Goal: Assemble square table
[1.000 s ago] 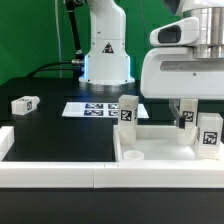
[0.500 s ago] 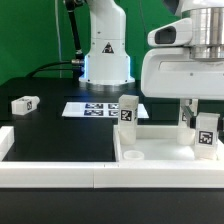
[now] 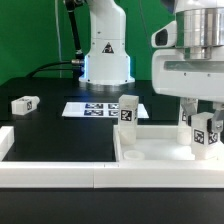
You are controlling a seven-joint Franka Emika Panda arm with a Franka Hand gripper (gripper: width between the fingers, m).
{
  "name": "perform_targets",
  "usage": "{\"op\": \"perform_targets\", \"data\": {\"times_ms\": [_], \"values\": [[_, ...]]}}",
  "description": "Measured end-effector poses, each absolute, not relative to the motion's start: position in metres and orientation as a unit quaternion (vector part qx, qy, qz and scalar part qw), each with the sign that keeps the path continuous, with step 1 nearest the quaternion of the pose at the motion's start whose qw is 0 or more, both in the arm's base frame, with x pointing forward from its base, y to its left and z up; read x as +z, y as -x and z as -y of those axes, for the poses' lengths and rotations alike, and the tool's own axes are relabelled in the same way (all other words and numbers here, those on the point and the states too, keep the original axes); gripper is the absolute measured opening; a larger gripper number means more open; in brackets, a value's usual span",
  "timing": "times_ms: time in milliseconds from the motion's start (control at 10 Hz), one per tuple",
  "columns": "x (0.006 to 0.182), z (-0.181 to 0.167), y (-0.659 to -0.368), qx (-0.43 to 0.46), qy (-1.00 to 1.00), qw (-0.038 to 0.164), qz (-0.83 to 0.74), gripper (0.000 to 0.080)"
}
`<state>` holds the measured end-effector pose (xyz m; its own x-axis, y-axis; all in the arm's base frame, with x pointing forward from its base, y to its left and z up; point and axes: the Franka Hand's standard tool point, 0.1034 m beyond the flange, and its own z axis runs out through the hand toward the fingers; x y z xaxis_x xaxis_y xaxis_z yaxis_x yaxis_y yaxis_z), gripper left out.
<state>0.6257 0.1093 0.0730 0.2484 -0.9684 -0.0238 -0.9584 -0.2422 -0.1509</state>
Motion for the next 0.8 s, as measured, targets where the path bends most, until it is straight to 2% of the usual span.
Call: {"op": "perform_targets", "data": {"times_ms": [500, 800], "values": [[0.073, -0.111, -0.623, -0.018, 0.67, 0.076, -0.739, 0.029], [0.073, -0.121, -0.624, 0.005, 0.494, 0.103, -0.864, 0.029]]}}
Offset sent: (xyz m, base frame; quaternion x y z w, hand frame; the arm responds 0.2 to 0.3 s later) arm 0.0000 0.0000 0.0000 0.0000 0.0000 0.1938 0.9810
